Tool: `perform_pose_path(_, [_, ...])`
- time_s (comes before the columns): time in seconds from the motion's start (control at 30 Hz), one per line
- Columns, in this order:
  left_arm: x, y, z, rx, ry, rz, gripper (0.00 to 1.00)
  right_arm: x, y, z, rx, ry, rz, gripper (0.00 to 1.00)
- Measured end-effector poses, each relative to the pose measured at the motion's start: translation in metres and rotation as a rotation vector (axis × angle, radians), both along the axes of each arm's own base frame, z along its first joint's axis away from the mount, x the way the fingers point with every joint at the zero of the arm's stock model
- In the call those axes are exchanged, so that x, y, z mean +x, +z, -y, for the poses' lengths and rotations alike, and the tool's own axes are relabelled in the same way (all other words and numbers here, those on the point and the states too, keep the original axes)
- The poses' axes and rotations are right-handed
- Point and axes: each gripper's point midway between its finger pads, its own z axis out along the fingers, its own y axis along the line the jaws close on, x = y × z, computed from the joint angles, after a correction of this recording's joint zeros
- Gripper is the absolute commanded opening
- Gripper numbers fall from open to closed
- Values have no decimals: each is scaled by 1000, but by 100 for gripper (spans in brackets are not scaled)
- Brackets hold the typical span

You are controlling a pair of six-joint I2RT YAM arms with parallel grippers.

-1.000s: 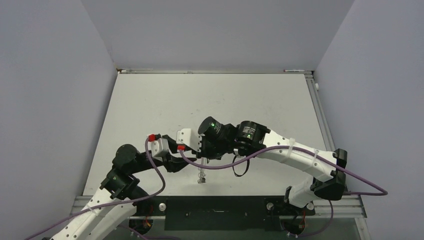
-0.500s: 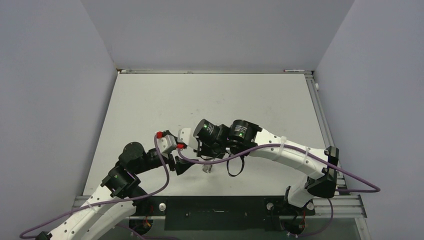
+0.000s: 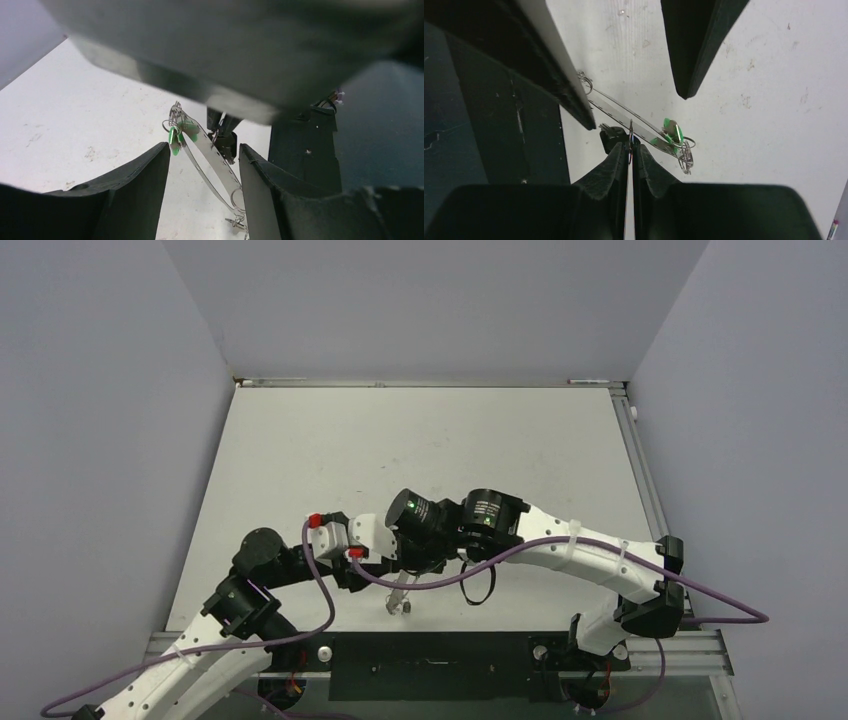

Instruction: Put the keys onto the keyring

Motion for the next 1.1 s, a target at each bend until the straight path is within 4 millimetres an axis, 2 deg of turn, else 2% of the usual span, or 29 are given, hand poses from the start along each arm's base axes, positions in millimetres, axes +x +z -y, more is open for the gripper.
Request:
perform_pose_path(0.13, [-5,-1,2,0,-35,1,48,-13,5,-8,33,47,-12,5])
perform_pose_path(0.23, [-6,-2,4,3,-53,-2,37,-21,5,-11,40,72,-17,5])
perform_pose_path(0.3, [-7,-1,5,-1,-60,-1,34,-24,5,-12,41,83,-18,5])
perform_pose_path(0.77, [-20,-1,7,-9,-107,13,37,-26,6,-13,38,98,-8,5])
perform_pose_path(1.1, [-21,-5,13,1,-136,4,29,-27,3,-7,10,94,-2,5])
